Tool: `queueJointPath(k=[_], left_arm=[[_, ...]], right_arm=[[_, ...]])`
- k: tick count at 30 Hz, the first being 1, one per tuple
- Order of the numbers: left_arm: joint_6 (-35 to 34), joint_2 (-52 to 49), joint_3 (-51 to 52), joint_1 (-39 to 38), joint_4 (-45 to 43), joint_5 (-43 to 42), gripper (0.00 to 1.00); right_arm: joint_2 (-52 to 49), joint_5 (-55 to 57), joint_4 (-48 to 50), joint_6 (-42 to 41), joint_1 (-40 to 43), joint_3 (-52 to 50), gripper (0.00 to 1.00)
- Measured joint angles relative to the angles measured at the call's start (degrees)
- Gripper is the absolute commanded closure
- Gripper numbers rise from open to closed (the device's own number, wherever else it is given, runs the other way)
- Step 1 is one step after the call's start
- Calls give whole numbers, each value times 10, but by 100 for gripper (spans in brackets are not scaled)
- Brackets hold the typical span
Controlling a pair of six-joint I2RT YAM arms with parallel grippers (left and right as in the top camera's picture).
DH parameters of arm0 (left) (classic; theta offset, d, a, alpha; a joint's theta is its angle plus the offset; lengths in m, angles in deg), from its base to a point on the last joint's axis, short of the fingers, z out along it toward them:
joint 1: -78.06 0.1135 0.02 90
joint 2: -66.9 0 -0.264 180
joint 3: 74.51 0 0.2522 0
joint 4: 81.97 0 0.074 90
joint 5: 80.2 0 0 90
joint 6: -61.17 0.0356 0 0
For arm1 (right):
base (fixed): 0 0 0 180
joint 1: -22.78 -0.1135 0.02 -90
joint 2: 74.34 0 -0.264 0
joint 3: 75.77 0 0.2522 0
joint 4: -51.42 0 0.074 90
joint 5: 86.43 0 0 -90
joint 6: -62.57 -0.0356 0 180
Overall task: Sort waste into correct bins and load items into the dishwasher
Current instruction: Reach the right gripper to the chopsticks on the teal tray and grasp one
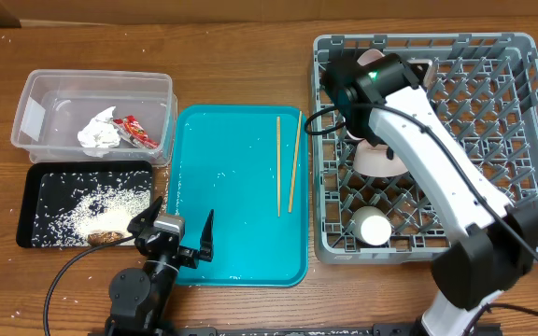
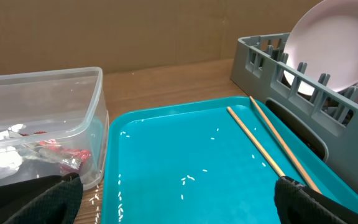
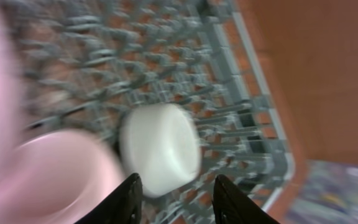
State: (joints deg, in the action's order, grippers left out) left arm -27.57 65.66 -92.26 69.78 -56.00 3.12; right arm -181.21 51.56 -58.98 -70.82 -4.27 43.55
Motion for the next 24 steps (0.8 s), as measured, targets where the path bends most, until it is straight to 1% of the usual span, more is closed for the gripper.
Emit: queueJointPath(k=[3, 6, 9, 11, 15, 16, 19, 24], left_arm=[[0, 0, 0, 0, 0, 0, 0], [0, 0, 0, 0, 0, 0, 0], [0, 0, 0, 0, 0, 0, 0], [0, 0, 0, 0, 0, 0, 0], [0, 0, 0, 0, 0, 0, 0], [0, 0, 0, 0, 0, 0, 0], [0, 0, 0, 0, 0, 0, 0], [0, 0, 0, 0, 0, 0, 0]], right_arm=[[18, -85, 42, 53, -27, 24, 57], [25, -243, 122, 135, -52, 25, 58], [24, -387, 208, 193, -82, 0, 58], [23, -437, 268, 207, -109, -30, 55], [8, -450, 373, 193, -146, -97, 55], [-1, -447, 405, 187, -150, -118, 54], [-27, -437, 461, 175, -145, -156, 55], [-90, -426, 495, 160, -130, -178, 55]])
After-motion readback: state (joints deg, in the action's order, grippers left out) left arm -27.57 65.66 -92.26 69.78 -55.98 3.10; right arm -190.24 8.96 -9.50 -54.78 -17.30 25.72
